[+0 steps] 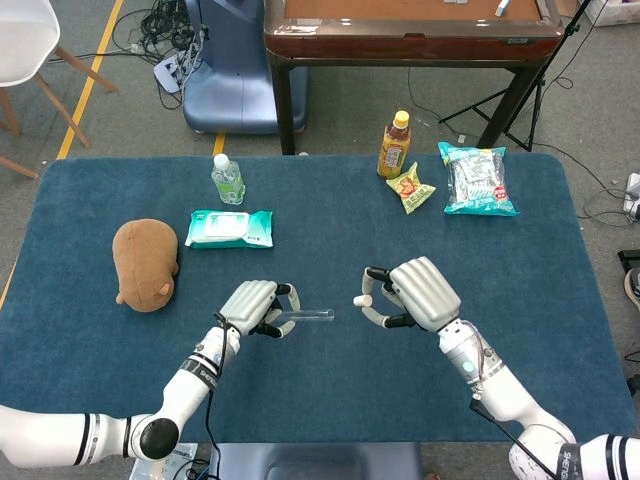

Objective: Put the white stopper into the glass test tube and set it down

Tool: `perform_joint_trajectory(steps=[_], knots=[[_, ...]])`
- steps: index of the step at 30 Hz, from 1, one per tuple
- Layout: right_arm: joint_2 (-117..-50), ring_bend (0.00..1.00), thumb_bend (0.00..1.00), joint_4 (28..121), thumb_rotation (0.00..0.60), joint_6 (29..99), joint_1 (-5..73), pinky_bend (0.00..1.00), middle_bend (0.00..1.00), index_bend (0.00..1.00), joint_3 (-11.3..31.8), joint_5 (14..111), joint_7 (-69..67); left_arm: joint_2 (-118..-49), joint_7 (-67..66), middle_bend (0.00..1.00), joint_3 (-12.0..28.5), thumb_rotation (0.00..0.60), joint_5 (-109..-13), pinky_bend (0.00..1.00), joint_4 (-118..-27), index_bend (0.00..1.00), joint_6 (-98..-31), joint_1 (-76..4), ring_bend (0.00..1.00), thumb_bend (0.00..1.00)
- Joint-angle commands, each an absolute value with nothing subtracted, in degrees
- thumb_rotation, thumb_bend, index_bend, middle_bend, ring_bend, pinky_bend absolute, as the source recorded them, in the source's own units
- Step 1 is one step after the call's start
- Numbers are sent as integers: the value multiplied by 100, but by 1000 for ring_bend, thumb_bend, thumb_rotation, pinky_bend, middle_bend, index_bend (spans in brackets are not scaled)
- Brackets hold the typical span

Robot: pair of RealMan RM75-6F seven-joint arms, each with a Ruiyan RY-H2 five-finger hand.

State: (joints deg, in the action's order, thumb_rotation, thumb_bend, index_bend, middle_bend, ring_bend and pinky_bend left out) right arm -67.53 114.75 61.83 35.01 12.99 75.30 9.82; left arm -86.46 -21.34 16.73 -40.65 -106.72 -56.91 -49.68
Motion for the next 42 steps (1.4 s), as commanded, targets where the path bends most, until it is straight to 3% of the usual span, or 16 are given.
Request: perform_joint_trajectory(steps=[1, 42], knots=[[-6796, 1000, 383, 11492, 600, 6155, 3534, 1000, 1000, 581, 1264, 7532, 1040, -8637, -2169, 1000, 1683, 600, -3907, 1000, -10702, 571, -5676, -5060, 1000, 317], [-7203, 1000, 383, 11291, 600, 6001, 3842, 1000, 1000, 585, 1099, 7088, 1518, -8711, -1865, 1000, 1608, 600, -3229, 1000, -10483, 571, -5511, -5613, 1000, 316]])
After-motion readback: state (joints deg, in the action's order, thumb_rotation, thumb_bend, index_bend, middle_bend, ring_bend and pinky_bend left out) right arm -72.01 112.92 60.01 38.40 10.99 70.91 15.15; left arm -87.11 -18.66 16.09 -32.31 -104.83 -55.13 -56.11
